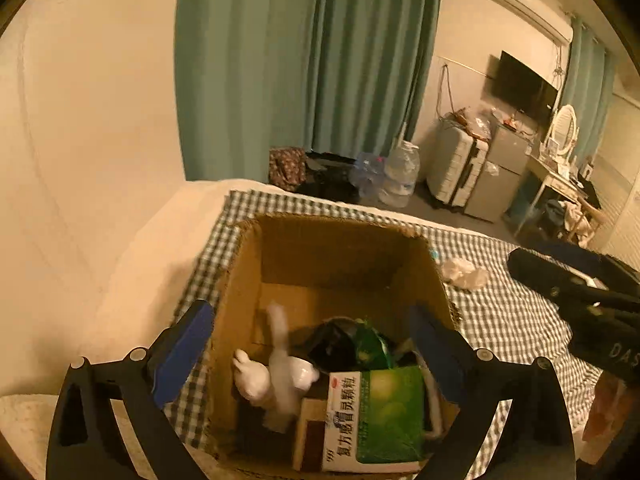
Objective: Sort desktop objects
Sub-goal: 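Carry the tube and green sachet over the cardboard box and open both tools, then move both tools back over the sheet toward the bracelet and cloth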
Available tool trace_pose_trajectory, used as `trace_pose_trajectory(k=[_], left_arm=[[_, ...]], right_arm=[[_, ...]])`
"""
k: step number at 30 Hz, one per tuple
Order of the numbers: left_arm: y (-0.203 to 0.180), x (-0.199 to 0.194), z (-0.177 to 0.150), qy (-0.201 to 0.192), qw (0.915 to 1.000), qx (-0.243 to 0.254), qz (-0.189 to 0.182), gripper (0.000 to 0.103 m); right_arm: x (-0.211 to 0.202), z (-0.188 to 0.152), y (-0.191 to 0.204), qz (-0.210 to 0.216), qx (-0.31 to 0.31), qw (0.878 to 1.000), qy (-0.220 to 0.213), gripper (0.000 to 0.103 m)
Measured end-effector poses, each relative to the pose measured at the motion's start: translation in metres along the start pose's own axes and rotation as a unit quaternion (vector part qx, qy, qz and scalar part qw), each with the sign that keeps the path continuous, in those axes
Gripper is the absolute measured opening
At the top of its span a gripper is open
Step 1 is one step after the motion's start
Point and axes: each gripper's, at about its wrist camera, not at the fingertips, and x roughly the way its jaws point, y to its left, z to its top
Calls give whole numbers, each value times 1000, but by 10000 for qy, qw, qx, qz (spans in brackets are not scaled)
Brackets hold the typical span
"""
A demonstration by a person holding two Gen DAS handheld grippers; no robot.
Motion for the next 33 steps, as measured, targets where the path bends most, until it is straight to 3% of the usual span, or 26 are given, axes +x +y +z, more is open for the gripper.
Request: trace_pose_trajectory(k=[6,9,13,18,28,33], left_arm=[[-43,-18,-12,-67,9980,621,-53,103],[-69,-31,-15,-65,9969,765,-176,103],[-107,-55,-19,-228,9957,893,9,103],[-164,-73,-29,-282,9934,1100,-144,103],[-251,-44,-77,118,9914,1294,169,103],[-274,-24,-100,178,9938,1071,223,103]], right_arm=[[-43,-9,-23,-117,60,9992,-379,84],[-66,-10,-36,-151,98,9983,-555,85],[-96,-21,-59,-392,96,9960,-792,87],[-126,-38,-98,-511,329,9939,-918,88],[-158,-82,-175,-641,755,9905,-950,98],[-159,-105,-209,-623,885,9895,-957,98]])
